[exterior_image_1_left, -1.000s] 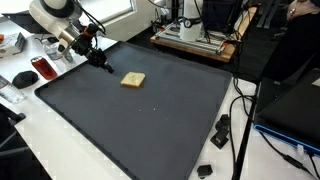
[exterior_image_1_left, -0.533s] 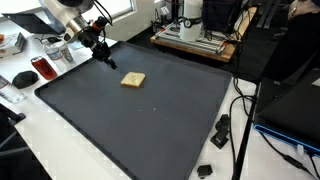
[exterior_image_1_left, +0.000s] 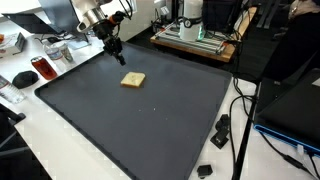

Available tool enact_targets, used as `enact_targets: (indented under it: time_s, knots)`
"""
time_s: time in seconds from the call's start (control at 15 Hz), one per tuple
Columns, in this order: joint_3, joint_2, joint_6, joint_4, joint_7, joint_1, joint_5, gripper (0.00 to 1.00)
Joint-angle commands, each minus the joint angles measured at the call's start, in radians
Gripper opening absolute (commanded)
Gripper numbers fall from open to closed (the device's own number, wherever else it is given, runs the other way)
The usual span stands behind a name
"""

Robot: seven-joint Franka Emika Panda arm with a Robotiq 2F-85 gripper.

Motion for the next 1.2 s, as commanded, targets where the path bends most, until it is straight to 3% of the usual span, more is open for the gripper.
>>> enact_targets:
  time_s: [0.0,0.27,0.47,0.53,0.93,1.13]
  knots:
    - [-0.032,-0.188,0.161,-0.247,-0.036,0.069,0.140,0.05]
    - [-0.048,-0.300,0.341,-0.388,-0.035,0.156,0.335,0.05]
    - [-0.061,-0.361,0.464,-0.455,-0.009,0.233,0.396,0.05]
    - [-0.015,-0.376,0.504,-0.474,0.000,0.210,0.395,0.05]
    - [0.046,-0.427,0.679,-0.563,0.148,0.286,0.272,0.05]
    - [0.078,-0.426,0.710,-0.588,0.238,0.313,0.148,0.05]
